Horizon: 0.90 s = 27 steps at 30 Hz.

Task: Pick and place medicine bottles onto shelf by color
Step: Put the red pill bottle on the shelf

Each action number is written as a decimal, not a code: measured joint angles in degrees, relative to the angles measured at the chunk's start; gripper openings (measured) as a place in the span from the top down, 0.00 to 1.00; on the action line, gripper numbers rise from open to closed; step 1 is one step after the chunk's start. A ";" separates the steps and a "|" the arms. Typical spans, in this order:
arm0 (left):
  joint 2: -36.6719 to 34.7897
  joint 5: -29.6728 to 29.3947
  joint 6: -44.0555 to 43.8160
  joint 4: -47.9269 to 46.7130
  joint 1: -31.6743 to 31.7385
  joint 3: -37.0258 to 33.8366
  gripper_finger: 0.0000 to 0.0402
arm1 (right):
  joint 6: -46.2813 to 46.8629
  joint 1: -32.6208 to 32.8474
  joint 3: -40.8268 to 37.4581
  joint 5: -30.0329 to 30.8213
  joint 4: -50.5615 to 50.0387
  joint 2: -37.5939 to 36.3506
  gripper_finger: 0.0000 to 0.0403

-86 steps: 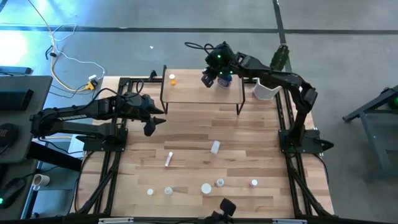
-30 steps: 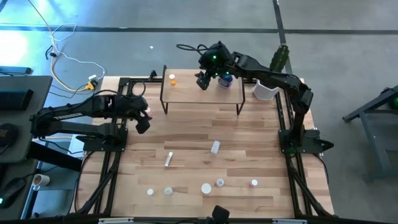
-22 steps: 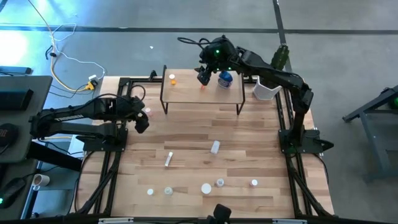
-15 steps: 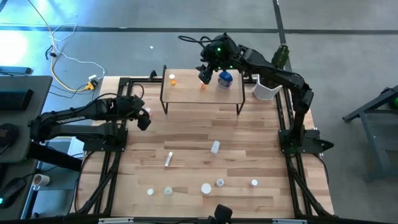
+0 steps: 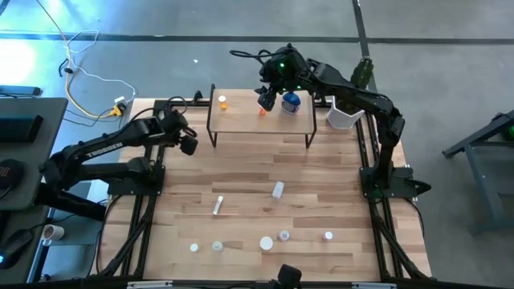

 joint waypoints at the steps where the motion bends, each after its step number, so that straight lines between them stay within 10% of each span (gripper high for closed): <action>1: 0.78 0.82 0.09 0.14 0.66 0.00 0.38 | 0.01 0.00 0.00 0.00 -0.04 0.00 0.49; 27: 18.35 3.75 2.18 7.96 2.45 -0.02 0.38 | 0.45 0.00 0.00 0.02 -0.07 0.00 0.49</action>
